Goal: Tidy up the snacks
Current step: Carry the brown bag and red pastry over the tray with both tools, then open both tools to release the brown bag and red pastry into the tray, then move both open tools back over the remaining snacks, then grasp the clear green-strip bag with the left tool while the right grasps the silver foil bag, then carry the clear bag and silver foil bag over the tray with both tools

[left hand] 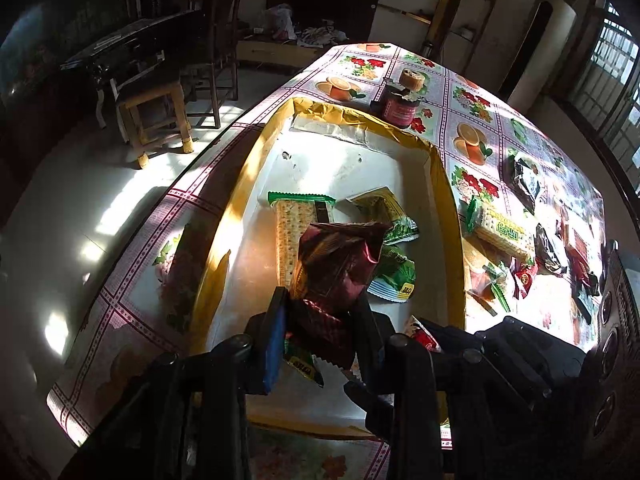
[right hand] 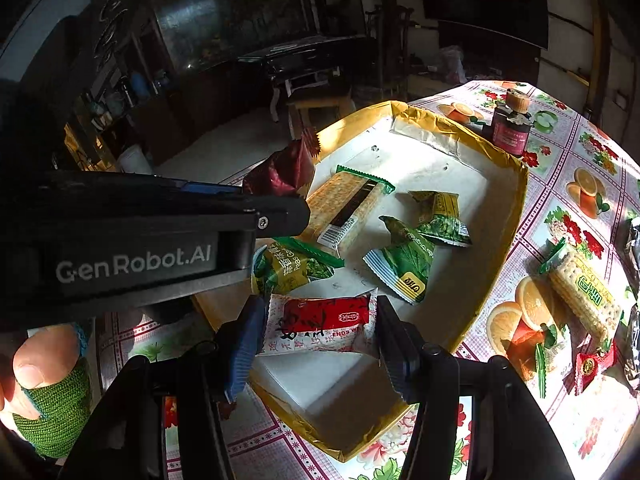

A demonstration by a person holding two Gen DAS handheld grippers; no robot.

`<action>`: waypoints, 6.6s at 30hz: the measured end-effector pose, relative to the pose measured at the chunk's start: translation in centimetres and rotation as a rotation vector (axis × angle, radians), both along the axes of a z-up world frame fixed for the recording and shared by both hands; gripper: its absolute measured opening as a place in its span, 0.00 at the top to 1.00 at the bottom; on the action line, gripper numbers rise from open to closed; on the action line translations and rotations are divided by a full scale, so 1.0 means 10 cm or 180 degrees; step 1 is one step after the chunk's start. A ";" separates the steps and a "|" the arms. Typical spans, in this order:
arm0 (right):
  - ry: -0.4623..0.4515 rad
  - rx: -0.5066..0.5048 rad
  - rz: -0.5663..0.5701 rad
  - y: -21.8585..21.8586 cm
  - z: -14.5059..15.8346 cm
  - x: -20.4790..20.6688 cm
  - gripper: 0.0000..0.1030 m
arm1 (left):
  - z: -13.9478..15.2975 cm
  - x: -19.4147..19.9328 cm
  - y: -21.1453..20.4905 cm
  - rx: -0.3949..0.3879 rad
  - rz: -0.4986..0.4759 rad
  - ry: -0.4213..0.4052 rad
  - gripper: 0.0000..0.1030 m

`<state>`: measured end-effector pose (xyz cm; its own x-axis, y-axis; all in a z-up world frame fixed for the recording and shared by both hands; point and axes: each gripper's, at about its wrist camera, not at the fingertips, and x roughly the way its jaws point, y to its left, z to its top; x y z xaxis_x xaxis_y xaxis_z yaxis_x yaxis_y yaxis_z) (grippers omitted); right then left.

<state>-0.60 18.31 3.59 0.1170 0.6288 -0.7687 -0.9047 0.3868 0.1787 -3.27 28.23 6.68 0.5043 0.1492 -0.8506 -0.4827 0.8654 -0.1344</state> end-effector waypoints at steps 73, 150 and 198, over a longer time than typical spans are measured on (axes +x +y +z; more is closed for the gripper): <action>0.0098 0.0394 -0.2357 -3.43 0.19 0.34 0.13 | 0.37 0.18 -1.81 0.0647 -0.0672 -0.0122 0.18; -0.0261 -0.0378 -0.1860 -2.26 -0.26 1.70 0.15 | -0.22 0.78 -1.67 0.0028 -0.0936 0.0206 0.64; -0.0092 0.0564 -0.1433 -1.73 0.53 0.21 0.39 | 0.19 -0.20 -0.93 0.0392 -0.0230 -0.0062 0.64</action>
